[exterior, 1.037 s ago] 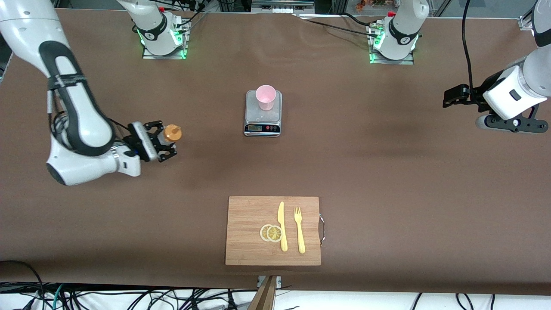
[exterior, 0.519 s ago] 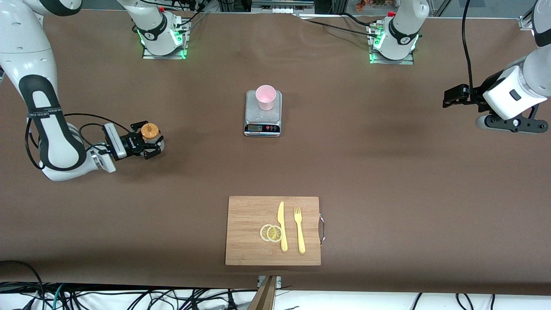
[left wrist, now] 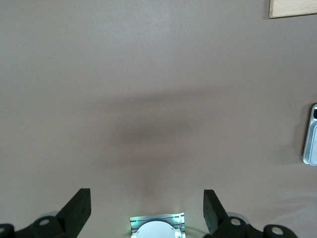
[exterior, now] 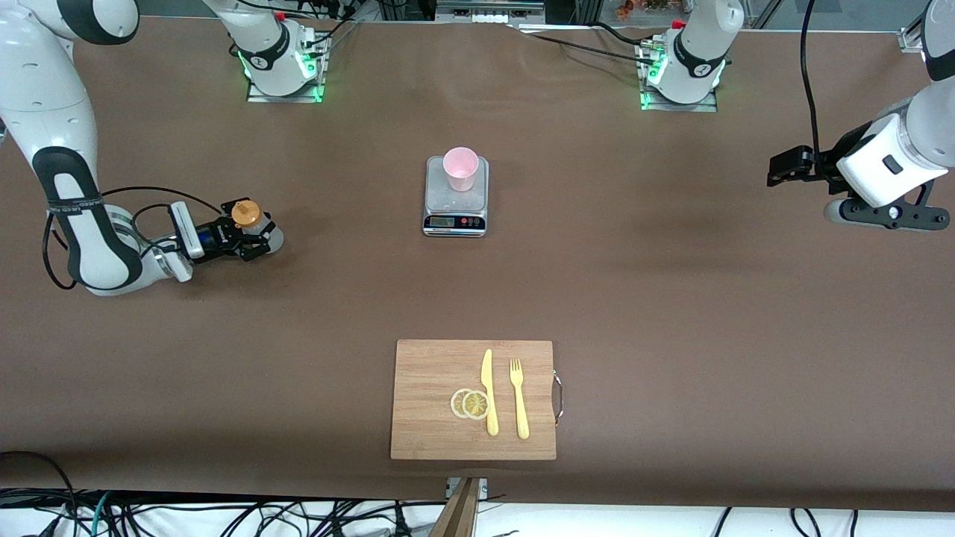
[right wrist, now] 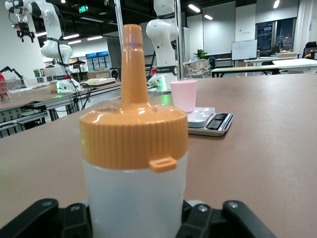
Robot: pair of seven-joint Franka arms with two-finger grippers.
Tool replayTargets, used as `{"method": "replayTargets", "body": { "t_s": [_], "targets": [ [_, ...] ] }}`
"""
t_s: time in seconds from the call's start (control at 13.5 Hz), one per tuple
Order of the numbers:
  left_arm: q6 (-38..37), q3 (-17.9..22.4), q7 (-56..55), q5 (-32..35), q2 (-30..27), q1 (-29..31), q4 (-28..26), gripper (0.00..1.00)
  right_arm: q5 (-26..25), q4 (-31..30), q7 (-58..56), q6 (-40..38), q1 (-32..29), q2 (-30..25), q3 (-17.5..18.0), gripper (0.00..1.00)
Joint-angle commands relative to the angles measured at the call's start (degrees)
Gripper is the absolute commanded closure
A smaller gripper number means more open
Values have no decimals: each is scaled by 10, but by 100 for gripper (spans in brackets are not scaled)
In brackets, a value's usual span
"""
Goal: Add sauce to pink cup with both arms
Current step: 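Bring the sauce bottle back upright toward its spot, then set the bottle on the table and open the right gripper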
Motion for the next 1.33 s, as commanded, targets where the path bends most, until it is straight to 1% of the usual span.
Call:
{"method": "replayTargets", "body": {
  "t_s": [0.0,0.15,0.44,0.59,0.74,0.89,1.04,1.19,1.26],
  "targets": [
    [-9,0,8,2,15,-1,28,0,3,3,16,-12,-1,-3,-6,0],
    [-9,0,8,2,15,-1,28,0,-3,13,17,-12,-1,-5,-10,0],
    [-9,0,8,2,15,-1,28,0,-64,33,27,-13,-1,-9,-34,0],
    [-9,0,8,2,15,-1,28,0,-84,47,43,-24,-1,-13,-53,0],
    [-9,0,8,2,15,-1,28,0,-114,48,81,-22,-1,-40,-63,0],
    [-9,0,8,2,15,-1,28,0,-153,48,132,-11,-1,-76,-63,0],
    [-9,0,8,2,15,-1,28,0,-176,50,206,2,1,-109,-63,0],
    [-9,0,8,2,16,-1,28,0,-211,48,288,42,14,-155,-58,0],
    [-9,0,9,2,16,-1,28,0,-228,47,330,59,29,-175,-58,0]
  ]
}}
